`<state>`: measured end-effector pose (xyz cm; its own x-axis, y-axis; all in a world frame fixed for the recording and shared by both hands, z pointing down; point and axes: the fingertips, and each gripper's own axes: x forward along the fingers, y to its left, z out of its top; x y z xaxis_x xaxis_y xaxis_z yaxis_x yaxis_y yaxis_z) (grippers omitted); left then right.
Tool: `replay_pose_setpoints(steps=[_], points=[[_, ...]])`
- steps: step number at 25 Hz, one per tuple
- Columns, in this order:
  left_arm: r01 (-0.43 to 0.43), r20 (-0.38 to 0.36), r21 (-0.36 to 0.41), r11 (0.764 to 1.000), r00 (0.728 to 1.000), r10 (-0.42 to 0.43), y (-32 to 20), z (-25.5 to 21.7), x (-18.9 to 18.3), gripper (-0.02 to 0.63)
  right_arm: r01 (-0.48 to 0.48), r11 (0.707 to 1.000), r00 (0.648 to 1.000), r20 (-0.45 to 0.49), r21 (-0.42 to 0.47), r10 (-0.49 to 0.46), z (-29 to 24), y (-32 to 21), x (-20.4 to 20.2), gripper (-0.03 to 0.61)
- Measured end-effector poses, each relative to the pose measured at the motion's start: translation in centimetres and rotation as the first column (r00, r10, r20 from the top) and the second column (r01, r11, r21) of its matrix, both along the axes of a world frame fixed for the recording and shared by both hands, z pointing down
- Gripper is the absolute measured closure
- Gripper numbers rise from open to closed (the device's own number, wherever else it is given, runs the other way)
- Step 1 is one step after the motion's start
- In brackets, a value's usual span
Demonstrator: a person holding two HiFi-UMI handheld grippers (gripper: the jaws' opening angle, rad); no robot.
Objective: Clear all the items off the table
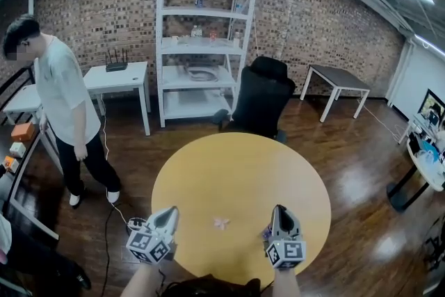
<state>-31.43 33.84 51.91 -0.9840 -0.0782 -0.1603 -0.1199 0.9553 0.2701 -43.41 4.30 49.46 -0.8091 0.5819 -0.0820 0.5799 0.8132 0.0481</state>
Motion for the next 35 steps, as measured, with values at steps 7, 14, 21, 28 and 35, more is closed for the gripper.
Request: replay_pose_setpoints(steps=[7, 14, 21, 28, 35], points=[[-0.002, 0.002, 0.002, 1.000, 1.000, 0.002, 0.2, 0.1, 0.2, 0.623, 0.005, 1.000, 1.000, -0.009, 0.009, -0.005, 0.3, 0.1, 0.2, 0.575], [-0.017, -0.008, 0.001, 1.000, 1.000, 0.017, -0.1, 0.2, 0.2, 0.623, 0.023, 1.000, 1.000, -0.020, 0.019, -0.023, 0.9, 0.4, 0.5, 0.577], [-0.016, -0.016, 0.004, 1.000, 1.000, 0.016, 0.2, 0.3, 0.6, 0.623, 0.036, 0.999, 0.999, -0.029, 0.024, -0.036, 1.0, 0.9, 1.0, 0.577], [-0.011, -0.024, 0.013, 1.000, 1.000, 0.011, 0.4, 1.1, 0.7, 0.623, 0.045, 0.998, 0.998, -0.041, 0.038, -0.043, 1.6, 1.4, 1.1, 0.577], [-0.015, -0.038, 0.020, 1.000, 0.999, 0.016, 0.0, 1.6, 1.0, 0.623, 0.047, 0.998, 0.998, -0.050, 0.046, -0.045, 2.1, 0.9, 1.6, 0.577]])
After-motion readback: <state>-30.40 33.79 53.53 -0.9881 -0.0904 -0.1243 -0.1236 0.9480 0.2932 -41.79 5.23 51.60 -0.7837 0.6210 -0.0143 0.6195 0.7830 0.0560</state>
